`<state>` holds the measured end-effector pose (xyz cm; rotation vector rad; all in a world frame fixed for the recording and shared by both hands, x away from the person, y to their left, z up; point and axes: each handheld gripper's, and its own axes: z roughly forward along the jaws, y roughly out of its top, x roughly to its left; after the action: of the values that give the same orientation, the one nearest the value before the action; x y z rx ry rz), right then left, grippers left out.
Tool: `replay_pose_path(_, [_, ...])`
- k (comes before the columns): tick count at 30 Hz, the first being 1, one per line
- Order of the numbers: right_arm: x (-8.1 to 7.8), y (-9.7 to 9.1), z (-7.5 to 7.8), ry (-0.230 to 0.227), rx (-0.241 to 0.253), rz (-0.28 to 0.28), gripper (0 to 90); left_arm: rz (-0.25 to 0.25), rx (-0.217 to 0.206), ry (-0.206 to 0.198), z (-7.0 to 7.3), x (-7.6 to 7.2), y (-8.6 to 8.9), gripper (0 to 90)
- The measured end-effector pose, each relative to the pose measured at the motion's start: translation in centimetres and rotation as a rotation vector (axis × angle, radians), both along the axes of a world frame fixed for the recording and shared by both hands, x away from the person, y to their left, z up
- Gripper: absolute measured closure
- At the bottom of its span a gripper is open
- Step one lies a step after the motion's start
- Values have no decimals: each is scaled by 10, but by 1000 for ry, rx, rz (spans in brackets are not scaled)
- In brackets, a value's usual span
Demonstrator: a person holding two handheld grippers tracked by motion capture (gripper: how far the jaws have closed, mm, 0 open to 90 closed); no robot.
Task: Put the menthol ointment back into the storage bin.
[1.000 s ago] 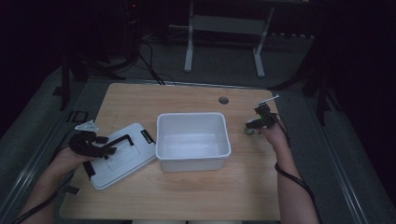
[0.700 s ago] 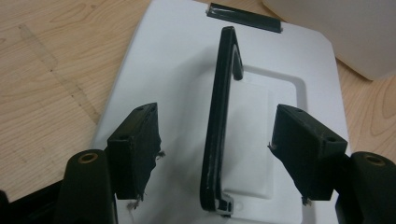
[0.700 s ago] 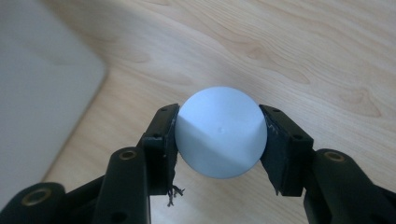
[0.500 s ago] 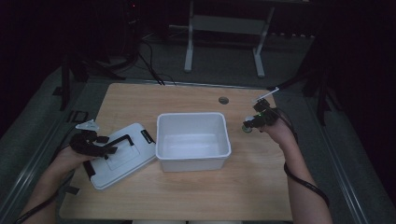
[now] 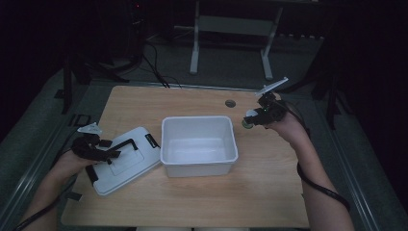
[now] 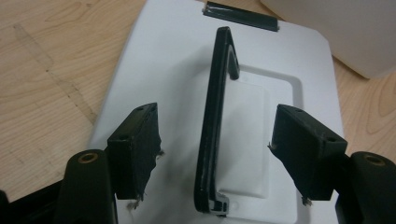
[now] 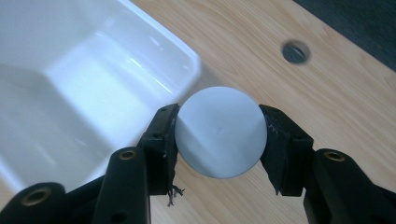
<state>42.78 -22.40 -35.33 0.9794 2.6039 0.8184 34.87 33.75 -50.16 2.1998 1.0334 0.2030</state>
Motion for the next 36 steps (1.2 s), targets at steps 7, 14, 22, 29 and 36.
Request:
replay_pose_path(7, [-15, 28, 19, -19, 18, 105, 505, -10, 4, -3, 2, -1, -3, 321])
replay_pose_path(14, [-25, 48, 21, -19, 38, 207, 505, -8, 4, -2, 2, -2, -3, 322])
replay_pose_path(22, [-35, 82, 15, 4, 20, 334, 505, -15, 11, -6, 2, -4, -5, 322])
replay_pose_path(29, [-39, 107, -6, 56, -23, 432, 505, -16, 16, -13, 1, -4, -6, 322])
replay_pose_path(36, [-38, 131, -38, 124, -67, 467, 505, -18, 11, -10, 0, -5, -5, 322])
